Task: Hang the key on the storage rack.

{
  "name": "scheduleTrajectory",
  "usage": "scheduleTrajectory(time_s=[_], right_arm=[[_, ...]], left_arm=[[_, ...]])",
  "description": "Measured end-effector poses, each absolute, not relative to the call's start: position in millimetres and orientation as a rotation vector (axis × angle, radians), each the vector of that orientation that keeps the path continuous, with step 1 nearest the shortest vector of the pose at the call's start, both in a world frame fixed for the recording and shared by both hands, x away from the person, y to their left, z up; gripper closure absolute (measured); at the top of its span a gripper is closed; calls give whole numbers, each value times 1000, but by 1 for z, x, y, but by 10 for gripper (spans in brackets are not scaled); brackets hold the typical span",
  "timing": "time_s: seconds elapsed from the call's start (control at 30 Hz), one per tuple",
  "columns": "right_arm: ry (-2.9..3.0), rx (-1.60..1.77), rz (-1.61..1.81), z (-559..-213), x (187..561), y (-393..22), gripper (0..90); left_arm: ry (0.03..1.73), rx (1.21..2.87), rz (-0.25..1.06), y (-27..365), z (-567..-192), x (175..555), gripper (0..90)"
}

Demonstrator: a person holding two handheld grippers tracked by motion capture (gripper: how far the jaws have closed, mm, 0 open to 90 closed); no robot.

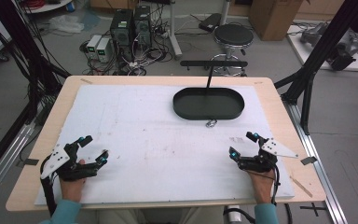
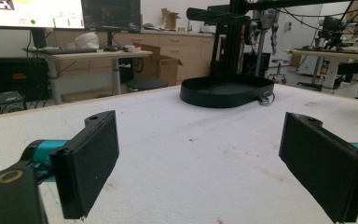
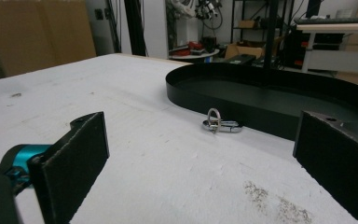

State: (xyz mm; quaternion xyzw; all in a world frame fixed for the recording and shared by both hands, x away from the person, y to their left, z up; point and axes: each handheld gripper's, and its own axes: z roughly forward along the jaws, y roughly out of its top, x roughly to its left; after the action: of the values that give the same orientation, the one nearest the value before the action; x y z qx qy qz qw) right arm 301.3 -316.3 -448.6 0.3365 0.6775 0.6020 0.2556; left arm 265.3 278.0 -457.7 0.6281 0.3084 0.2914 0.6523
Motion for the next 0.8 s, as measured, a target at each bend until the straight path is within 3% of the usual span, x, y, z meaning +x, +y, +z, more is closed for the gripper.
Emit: scheduleTrajectory(time_s=[0.8], right_arm=[[2305,796,1452,-378,385,-278,29]], left_arm=[[704,1428,655,279,-458,266,123]])
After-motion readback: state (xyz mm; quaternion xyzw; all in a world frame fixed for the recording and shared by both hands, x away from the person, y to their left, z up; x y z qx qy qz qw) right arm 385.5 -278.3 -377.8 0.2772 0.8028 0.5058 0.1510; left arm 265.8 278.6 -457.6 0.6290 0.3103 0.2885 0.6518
